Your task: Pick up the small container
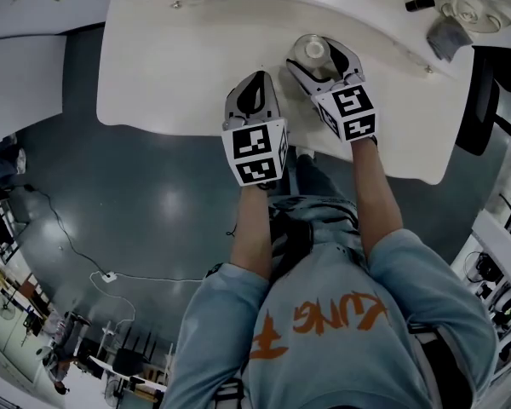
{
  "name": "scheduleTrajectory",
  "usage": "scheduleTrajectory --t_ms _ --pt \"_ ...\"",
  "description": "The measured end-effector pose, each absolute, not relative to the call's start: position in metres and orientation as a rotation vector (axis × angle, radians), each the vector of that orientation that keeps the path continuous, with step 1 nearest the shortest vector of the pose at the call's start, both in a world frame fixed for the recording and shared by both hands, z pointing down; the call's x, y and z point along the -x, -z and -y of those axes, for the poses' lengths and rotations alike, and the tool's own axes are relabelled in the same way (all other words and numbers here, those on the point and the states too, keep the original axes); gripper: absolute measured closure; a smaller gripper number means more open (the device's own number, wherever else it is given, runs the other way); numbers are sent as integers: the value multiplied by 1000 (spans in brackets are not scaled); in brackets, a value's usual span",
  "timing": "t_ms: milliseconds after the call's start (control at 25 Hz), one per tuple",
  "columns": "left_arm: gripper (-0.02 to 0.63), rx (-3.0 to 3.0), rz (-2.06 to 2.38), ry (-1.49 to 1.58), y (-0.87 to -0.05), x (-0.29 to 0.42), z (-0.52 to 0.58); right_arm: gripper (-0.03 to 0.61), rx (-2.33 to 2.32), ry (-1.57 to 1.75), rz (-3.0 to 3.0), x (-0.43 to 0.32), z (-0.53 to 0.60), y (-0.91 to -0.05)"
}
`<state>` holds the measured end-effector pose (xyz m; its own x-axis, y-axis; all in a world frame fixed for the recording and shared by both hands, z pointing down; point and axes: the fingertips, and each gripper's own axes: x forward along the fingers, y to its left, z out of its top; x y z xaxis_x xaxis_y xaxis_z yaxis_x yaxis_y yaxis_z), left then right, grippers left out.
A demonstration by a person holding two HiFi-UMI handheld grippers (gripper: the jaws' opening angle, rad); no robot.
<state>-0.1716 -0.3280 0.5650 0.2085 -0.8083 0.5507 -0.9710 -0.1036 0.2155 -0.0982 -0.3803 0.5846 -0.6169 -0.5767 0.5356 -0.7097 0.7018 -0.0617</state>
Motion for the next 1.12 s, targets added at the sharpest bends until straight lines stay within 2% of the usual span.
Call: scheduleTrajectory --t_ms 480,1120 --pt "592 -1942 1738 -322 -542 159 297 250 -1122 -481 2426 59 347 -558" --pt "592 -2100 1908 -161 -440 97 268 250 -1167 -227 2590 -22 311 -440"
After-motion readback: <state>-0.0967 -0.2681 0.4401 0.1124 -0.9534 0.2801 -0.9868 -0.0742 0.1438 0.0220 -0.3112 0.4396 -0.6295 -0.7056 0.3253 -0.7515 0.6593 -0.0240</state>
